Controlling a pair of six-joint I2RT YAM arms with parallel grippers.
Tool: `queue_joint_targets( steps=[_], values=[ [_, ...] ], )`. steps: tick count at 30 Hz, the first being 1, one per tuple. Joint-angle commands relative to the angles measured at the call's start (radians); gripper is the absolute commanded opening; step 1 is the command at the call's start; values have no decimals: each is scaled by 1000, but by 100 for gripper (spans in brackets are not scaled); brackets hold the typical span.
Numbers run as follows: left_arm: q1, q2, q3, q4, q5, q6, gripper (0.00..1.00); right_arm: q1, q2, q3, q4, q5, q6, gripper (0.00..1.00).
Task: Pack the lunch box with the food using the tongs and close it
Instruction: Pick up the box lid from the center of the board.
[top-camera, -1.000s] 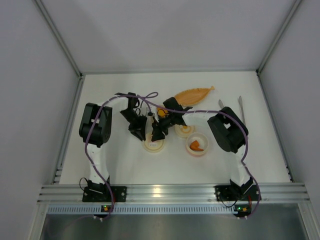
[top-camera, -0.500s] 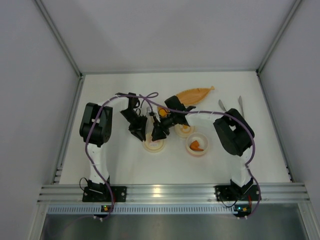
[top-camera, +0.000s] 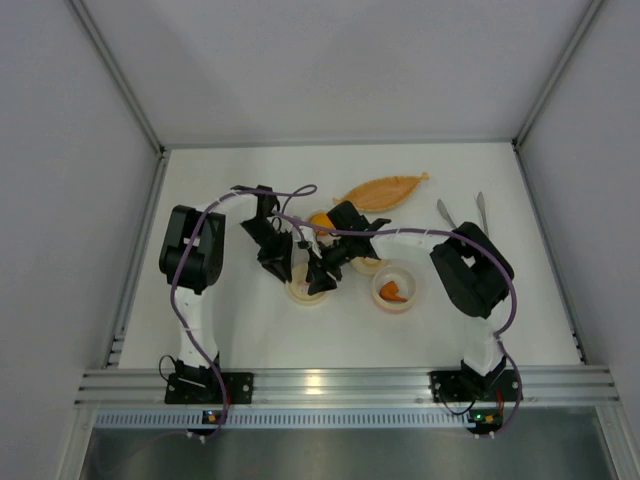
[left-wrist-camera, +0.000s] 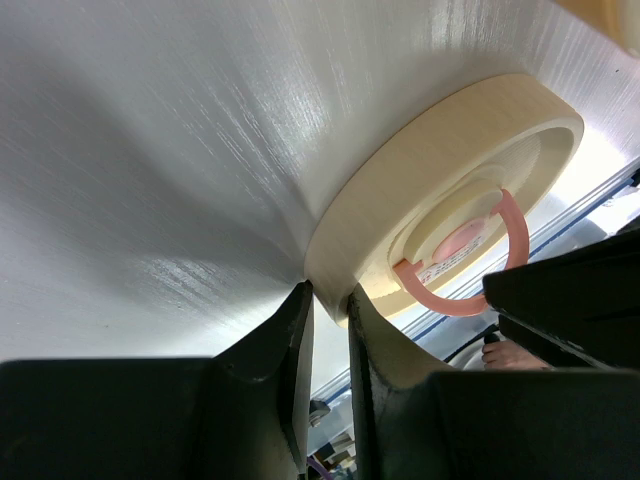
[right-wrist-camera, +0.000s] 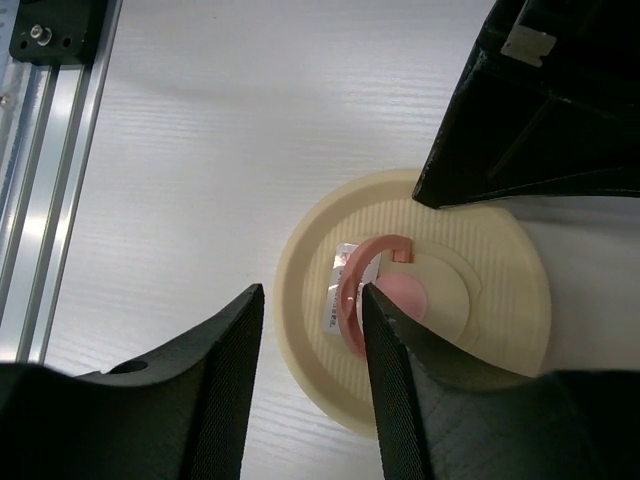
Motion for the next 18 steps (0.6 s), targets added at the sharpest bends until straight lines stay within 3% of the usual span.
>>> queue_joint_targets(
  steps=[1, 11, 18],
  values=[
    [-8, 42, -10, 69, -87, 6, 0, 20, -73, -16, 16, -14, -36, 45],
    [-6, 35, -16, 71, -87, 9, 0, 20, -107, -59, 153, 89, 12, 56],
    [-8, 38, -16, 72, -81, 11, 0, 30, -99, -59, 199, 132, 13, 57]
  ],
)
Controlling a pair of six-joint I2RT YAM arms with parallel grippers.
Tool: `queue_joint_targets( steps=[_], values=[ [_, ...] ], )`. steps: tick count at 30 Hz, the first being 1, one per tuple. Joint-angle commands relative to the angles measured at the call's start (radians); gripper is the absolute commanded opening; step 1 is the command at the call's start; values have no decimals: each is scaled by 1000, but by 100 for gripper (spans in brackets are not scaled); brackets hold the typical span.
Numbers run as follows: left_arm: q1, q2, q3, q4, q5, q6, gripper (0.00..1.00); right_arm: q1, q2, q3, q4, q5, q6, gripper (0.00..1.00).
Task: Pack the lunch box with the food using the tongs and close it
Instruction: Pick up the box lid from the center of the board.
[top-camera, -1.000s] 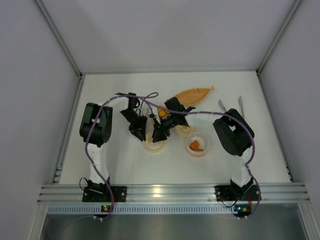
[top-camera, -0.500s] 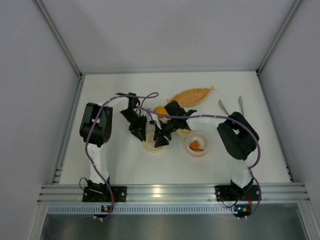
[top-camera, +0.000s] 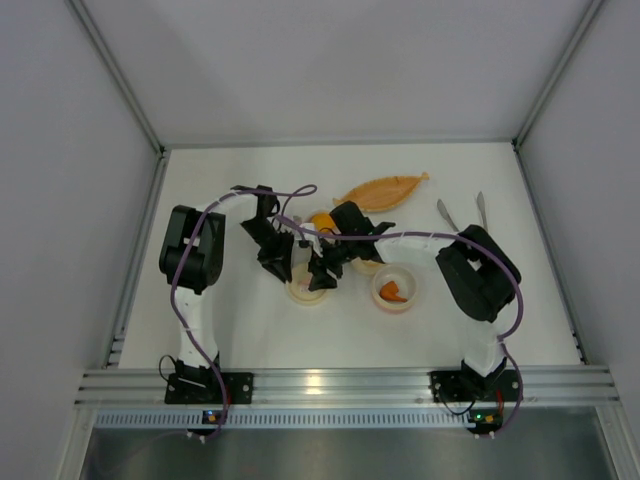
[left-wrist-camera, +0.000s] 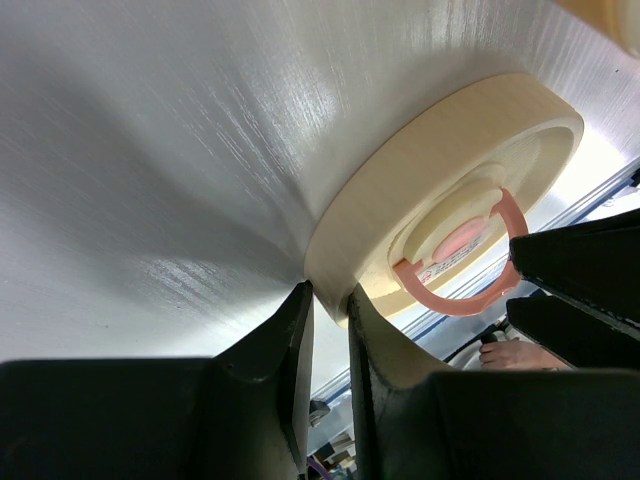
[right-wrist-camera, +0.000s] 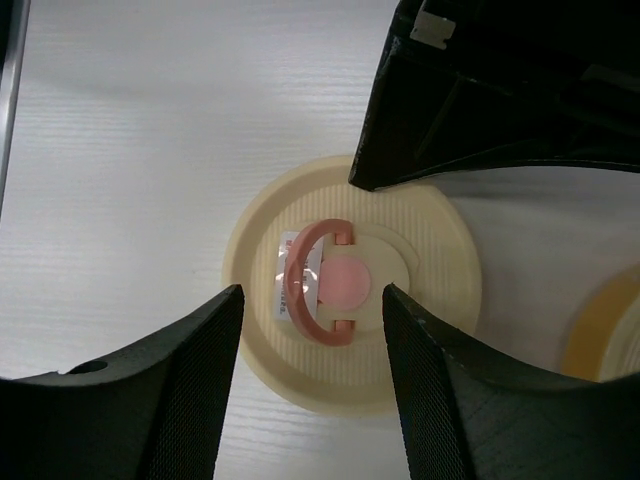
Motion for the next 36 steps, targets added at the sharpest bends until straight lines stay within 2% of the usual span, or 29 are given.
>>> queue_joint_targets(
  steps=[1, 6, 11, 13, 30, 33, 36],
  values=[
    [-8, 38, -14, 72, -79, 12, 0, 32, -37, 10, 95, 6, -18, 57],
    [-6, 39, -13, 71, -79, 10, 0, 66, -3, 26, 95, 47, -40, 55],
    [-6, 38, -16, 71, -75, 12, 0, 77, 12, 13, 111, 70, -60, 48],
    [-8, 39, -14, 72, -75, 13, 0, 77, 18, 12, 121, 80, -64, 42],
    [-6, 41, -21, 75, -76, 12, 0, 83, 46, -17, 143, 146, -98, 24],
    [-6, 39, -21, 75, -78, 12, 0, 84, 31, -19, 121, 153, -124, 15],
    [-8, 30, -21, 74, -73, 21, 0, 86, 5, -26, 89, 147, -153, 3]
  ],
)
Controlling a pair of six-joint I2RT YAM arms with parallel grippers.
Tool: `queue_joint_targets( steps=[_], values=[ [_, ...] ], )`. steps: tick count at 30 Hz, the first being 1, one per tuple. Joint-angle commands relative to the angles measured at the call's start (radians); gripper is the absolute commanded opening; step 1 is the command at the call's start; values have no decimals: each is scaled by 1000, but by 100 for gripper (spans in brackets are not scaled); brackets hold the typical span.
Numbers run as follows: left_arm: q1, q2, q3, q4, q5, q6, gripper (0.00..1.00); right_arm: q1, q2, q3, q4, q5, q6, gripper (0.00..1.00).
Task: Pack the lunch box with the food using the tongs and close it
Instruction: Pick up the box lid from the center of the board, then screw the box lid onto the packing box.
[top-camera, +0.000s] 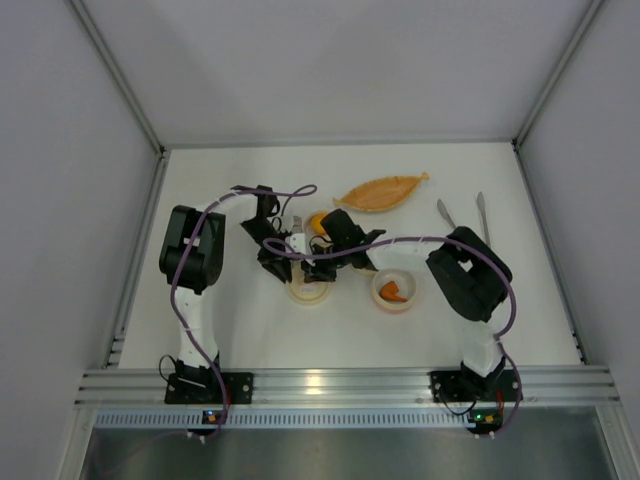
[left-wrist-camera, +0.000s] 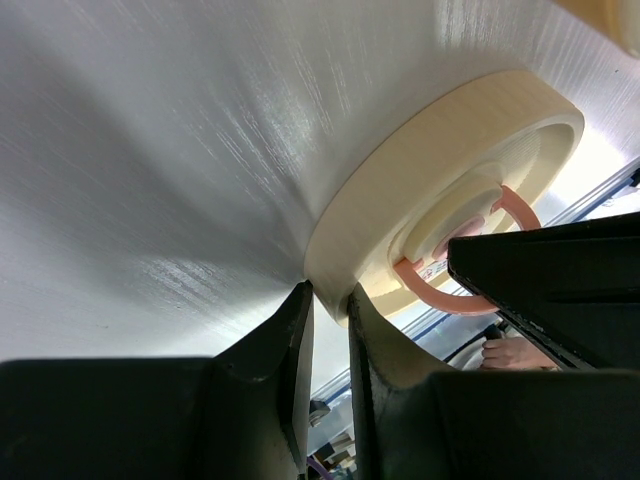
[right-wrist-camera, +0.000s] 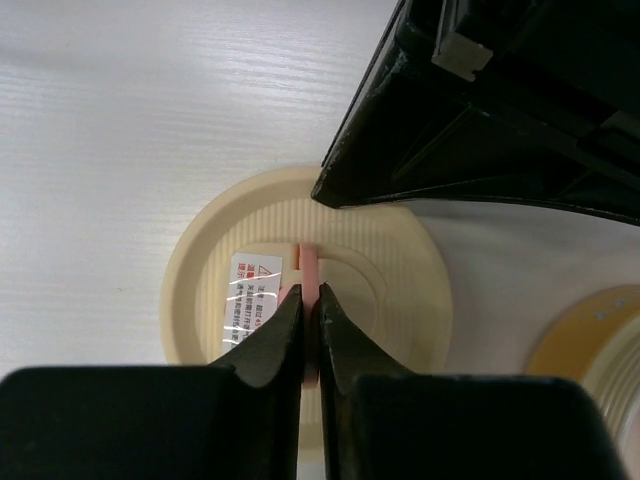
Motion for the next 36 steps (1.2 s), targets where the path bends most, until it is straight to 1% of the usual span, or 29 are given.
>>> queue_joint_targets(
  steps=[1, 3, 5, 6, 8, 9, 10, 11, 15, 17, 19, 21, 22, 25, 28, 30, 31, 33, 34, 35, 36],
  values=[
    [-6, 27, -19, 69, -67, 26, 2, 28, -54, -21, -4, -20, -61, 0],
    [-6, 6, -19, 66, -49, 48, 18, 29, -78, -35, -16, -26, -68, 0],
    [-2, -13, -22, 67, -40, 53, 39, 29, -123, -43, -25, -28, -73, 0],
    [1, -39, -22, 66, -37, 56, 54, 29, -150, -41, -51, -26, -76, 0],
    [15, -69, -22, 64, -31, 60, 65, 29, -180, -33, -79, -3, -84, 0],
    [24, -106, -22, 64, -29, 62, 83, 29, -195, -24, -97, 6, -94, 0],
    [46, -126, -19, 64, -24, 66, 85, 29, -222, -21, -133, 23, -108, 0],
    [58, -149, -17, 63, -12, 72, 97, 28, -235, -6, -156, 29, -117, 0],
    [150, -250, 0, 44, 64, 96, 98, 28, -292, 62, -301, 38, -134, 0],
    [207, -312, 7, 38, 94, 111, 98, 26, -350, 77, -384, 40, -163, 0],
    [250, -349, 10, 38, 95, 117, 98, 25, -423, 74, -433, 58, -189, 0],
    [265, -399, 15, 40, 113, 128, 98, 14, -483, 68, -510, 74, -214, 0],
    [312, -415, 12, 44, 121, 126, 98, 10, -502, 66, -541, 95, -238, 0],
    [343, -481, -12, 70, 147, 132, 98, -4, -584, 43, -639, 168, -263, 0],
    [342, -556, -68, 95, 121, 157, 98, -24, -680, 17, -735, 225, -283, 0],
    [342, -603, -97, 125, 101, 177, 98, -66, -735, 26, -810, 227, -297, 0],
    [343, -611, -115, 129, 91, 195, 98, -101, -753, 34, -894, 225, -314, 0],
    [342, -632, -128, 124, 84, 212, 98, -141, -807, 39, -967, 213, -344, 0],
    [342, -636, -132, 122, 86, 218, 98, -168, -833, 33, -1014, 178, -401, 0],
    [343, -642, -144, 119, 95, 233, 98, -235, -859, 2, -1030, 155, -445, 0],
    [344, -645, -151, 121, 104, 241, 98, -272, -919, -21, -1035, 118, -485, 0]
  ],
)
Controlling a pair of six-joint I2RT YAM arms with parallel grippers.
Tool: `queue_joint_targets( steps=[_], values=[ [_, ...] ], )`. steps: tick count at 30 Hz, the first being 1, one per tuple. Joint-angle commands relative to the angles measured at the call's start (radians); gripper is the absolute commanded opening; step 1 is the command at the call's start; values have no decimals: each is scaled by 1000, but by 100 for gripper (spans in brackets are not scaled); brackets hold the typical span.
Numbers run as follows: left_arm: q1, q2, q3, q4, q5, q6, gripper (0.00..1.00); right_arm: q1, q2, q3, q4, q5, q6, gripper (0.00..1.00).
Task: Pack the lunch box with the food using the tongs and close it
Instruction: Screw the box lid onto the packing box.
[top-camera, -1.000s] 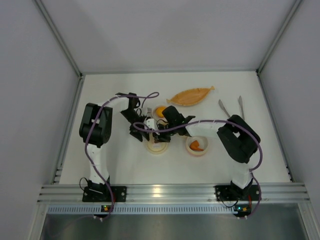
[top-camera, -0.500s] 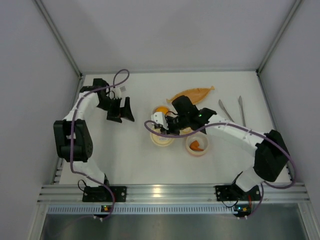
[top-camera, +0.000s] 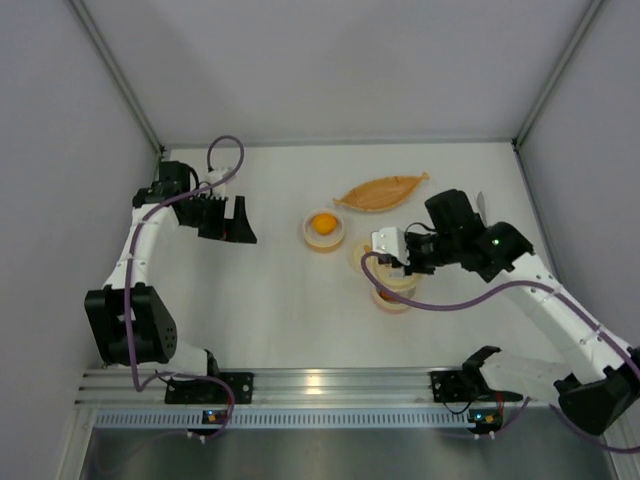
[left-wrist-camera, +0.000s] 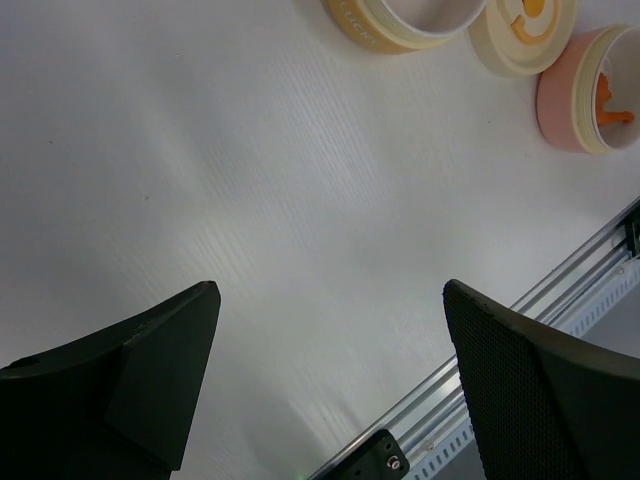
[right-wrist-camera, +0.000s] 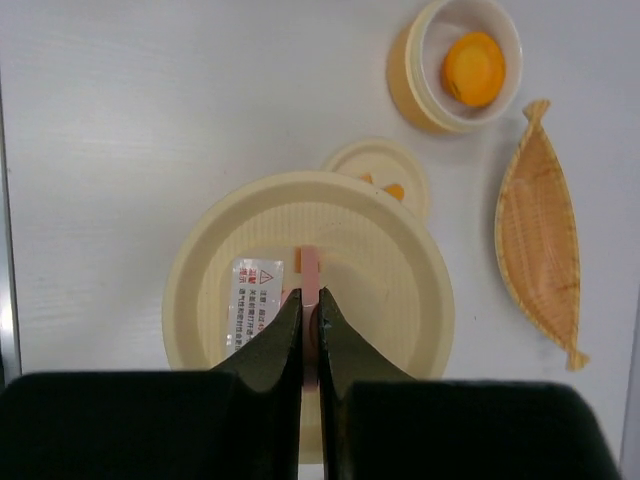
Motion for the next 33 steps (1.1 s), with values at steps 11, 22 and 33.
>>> queue_joint_targets(
  steps=[11, 22, 33],
  values=[
    [-1, -16, -41, 52, 73, 48, 98, -292, 6, -74, -284, -212, -674, 0],
    [-1, 30, -14, 44, 57, 27, 98, -392, 384, 110, -551, -380, -1039, 0],
    [-1, 107, 43, 44, 63, -12, 98, -394, 352, -22, -520, -456, -1281, 0]
  ],
)
